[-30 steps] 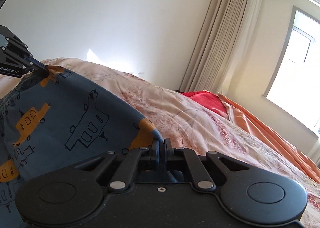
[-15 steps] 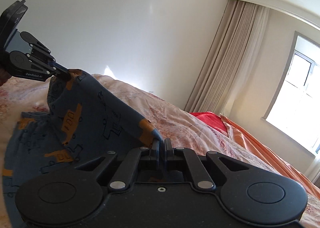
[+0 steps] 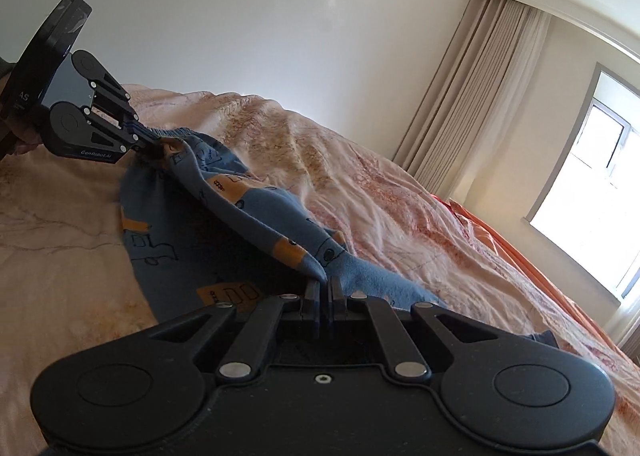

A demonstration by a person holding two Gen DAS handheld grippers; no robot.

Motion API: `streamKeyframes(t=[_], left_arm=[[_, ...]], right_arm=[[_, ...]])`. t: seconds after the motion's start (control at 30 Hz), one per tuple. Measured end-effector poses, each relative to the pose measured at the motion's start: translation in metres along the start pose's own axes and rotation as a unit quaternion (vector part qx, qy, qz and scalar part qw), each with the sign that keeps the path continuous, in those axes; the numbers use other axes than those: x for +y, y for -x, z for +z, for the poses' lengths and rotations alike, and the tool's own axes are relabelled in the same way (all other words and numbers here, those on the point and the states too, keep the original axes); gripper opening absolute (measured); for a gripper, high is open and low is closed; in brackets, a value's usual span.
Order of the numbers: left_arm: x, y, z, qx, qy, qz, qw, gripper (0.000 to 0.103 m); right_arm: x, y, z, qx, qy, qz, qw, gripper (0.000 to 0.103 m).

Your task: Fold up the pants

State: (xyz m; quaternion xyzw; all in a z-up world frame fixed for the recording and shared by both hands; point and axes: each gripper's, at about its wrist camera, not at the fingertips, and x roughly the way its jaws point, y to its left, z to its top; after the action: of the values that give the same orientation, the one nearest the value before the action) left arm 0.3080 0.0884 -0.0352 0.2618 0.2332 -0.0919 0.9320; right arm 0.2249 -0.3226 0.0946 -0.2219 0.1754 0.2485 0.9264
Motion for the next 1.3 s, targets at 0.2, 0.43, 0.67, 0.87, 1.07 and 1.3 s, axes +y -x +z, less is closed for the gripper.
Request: streamKeyframes(t=[0.2, 0.43, 0.67, 0.87, 1.07, 1.3], left_arm=[[-0.014, 0.005, -0.014, -0.003, -0.045, 0.017, 0.9989, 0.004], [-0.025, 0.003, -0.021, 0.02, -0.084, 0.015, 0.9961, 0.004], [-0.022, 0.004, -0.023, 0.036, -0.066, 0.0, 0.9972, 0.005], [-0.012, 0.015, -0.013, 0.045, 0.008, -0.015, 0.9988, 0.077], [-0.024, 0.039, 0.012, 0.009, 0.095, -0.058, 0.9937, 0.102], [-0.092, 0.038, 0.058, -0.042, 0.126, -0.162, 0.9779, 0.103]], right_arm=[[0.022, -0.001, -0.019, 0.03, -0.002, 0.003, 1.0, 0.002], [0.042, 0.006, -0.034, 0.049, 0.014, -0.002, 0.999, 0.002], [0.048, 0.004, -0.036, 0.06, 0.016, -0.002, 0.998, 0.003], [0.034, 0.023, -0.036, 0.037, -0.025, -0.011, 0.999, 0.066], [0.0, 0.063, -0.048, 0.012, -0.102, -0.058, 0.993, 0.101], [-0.065, 0.114, -0.089, 0.02, -0.229, -0.138, 0.963, 0.102]])
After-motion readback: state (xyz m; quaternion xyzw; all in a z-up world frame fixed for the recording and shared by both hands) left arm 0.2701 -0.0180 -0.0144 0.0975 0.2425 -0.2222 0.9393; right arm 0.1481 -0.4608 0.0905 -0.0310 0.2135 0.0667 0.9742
